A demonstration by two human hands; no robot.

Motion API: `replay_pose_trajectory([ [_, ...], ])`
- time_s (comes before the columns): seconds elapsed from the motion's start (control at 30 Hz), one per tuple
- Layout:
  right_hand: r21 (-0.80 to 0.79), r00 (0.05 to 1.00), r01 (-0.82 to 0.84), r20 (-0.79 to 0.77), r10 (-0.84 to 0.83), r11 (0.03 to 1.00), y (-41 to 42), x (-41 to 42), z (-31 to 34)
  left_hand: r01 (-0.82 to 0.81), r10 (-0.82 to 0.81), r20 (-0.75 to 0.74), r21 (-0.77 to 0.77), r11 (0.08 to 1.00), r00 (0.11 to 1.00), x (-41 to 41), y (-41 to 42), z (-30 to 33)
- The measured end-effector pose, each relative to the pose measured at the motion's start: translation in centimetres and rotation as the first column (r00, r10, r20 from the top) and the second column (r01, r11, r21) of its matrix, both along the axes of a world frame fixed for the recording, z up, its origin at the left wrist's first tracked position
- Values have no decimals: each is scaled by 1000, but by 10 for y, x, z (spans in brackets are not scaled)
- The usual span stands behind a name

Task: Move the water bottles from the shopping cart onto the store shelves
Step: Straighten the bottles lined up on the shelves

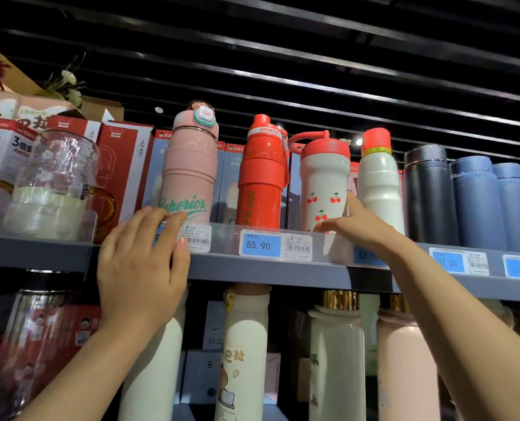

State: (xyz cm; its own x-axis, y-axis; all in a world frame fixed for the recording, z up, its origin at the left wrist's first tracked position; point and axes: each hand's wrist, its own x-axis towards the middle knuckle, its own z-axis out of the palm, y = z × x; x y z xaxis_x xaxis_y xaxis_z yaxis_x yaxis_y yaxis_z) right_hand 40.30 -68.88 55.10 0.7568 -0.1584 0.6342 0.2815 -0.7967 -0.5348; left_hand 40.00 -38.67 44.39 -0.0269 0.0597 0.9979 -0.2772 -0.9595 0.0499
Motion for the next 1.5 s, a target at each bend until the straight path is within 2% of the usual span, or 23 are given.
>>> replay_pose_trajectory([
  [0.17, 15, 991, 129, 38, -129, 992, 11, -8, -2, 10, -10, 10, -4, 1000, 1000, 1, 1, -1],
  [0.27, 29, 989, 140, 45, -142, 990, 13, -17, -4, 15, -15, 1, -4, 1000, 1000, 0, 0, -1],
  [0.47, -50, 982, 173, 87, -168, 984, 14, -22, -5, 12, -21, -139, -71, 997, 990, -13, -15, -3],
  [0.53, -73, 977, 133, 180, -118, 988, 12, -25, -9, 37, -40, -152, -25, 999, 988, -19, -35, -7],
  [0.6, -88, 935, 81, 353, -45, 993, 3, -33, -17, 86, -77, -118, 75, 993, 990, -25, -65, -7],
  [0.67, -78, 843, 131, 533, -69, 988, -17, -43, -21, 140, -130, -76, 152, 978, 989, -29, -101, 2],
  [0.73, -12, 789, 153, 604, -115, 988, -47, -48, -16, 177, -171, -48, 182, 967, 984, -29, -139, 13],
  [0.8, 41, 841, 100, 530, -107, 994, -81, -46, -7, 182, -178, -39, 209, 961, 983, -22, -172, 16],
  [0.9, 27, 950, -11, 312, 1, 1000, -111, -44, -4, 83, -92, 19, 278, 957, 996, -6, -197, 7],
  [1.03, -17, 975, -92, 203, 93, 996, -117, -33, -2, -14, -24, 127, 292, 956, 992, 3, -199, 6],
  [1.17, 61, 988, -151, 16, 150, 987, -108, -26, 14, -21, -21, 148, 277, 961, 989, 1, -201, 5],
  [1.5, -59, 974, 164, 166, -152, 985, -93, -20, -4, -22, -28, 181, 272, 962, 983, 3, -200, 4],
])
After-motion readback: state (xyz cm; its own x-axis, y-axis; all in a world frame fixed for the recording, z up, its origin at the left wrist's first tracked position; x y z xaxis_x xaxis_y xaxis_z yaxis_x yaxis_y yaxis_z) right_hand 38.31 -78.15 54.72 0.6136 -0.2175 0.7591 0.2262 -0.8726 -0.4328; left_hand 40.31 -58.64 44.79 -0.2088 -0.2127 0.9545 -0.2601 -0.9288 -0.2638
